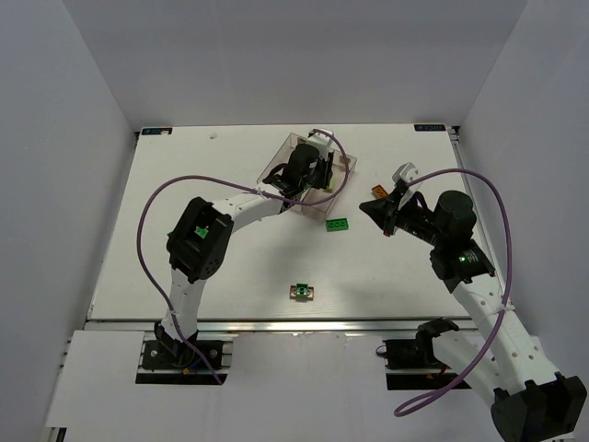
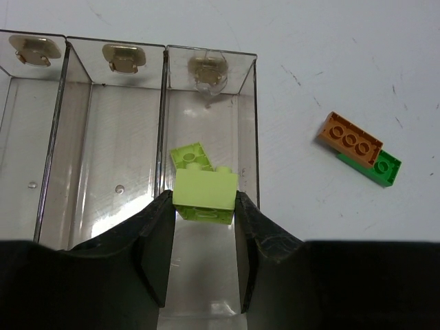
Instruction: Sort the legos into containers by color
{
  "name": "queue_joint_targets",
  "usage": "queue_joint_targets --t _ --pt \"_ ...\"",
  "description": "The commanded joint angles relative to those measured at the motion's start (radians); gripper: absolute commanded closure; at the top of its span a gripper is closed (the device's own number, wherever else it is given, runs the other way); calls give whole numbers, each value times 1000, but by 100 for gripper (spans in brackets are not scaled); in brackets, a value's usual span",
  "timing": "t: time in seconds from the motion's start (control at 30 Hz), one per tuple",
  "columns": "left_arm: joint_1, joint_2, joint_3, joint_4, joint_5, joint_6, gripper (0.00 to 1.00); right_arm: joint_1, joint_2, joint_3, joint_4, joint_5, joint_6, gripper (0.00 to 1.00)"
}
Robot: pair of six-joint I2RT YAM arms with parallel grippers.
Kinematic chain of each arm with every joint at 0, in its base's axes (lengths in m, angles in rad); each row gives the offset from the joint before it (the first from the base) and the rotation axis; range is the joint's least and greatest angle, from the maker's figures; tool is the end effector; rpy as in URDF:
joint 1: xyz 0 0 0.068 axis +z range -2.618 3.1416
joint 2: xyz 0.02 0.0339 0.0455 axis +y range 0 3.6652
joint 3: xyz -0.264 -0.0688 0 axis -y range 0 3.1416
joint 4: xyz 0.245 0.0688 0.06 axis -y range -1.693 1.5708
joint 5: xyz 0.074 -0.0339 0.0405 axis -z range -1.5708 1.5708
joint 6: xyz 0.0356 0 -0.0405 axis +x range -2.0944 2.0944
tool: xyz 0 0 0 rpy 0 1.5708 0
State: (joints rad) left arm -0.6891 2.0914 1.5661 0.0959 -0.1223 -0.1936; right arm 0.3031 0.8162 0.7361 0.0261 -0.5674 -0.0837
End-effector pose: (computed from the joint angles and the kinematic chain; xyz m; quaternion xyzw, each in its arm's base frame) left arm 0.3831 -0.3100 0.2261 0.1740 0.8224 -0.1838 0.5095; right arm 0.1776 0.0756 0.3404 -0.3229 0.6469 0.2743 0.6341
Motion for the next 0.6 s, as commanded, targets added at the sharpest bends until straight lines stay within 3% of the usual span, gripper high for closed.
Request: queue_joint_targets --t 0.0,0.23,0.57 --pt "3 -10 28 -25 -20 20 97 -2 -5 -7 49 27 10 100" --pt "3 -8 22 -36 -14 22 76 -4 1 -9 51 38 10 100" --pt "3 -8 25 -65 -22 20 60 -2 3 -12 52 41 10 99"
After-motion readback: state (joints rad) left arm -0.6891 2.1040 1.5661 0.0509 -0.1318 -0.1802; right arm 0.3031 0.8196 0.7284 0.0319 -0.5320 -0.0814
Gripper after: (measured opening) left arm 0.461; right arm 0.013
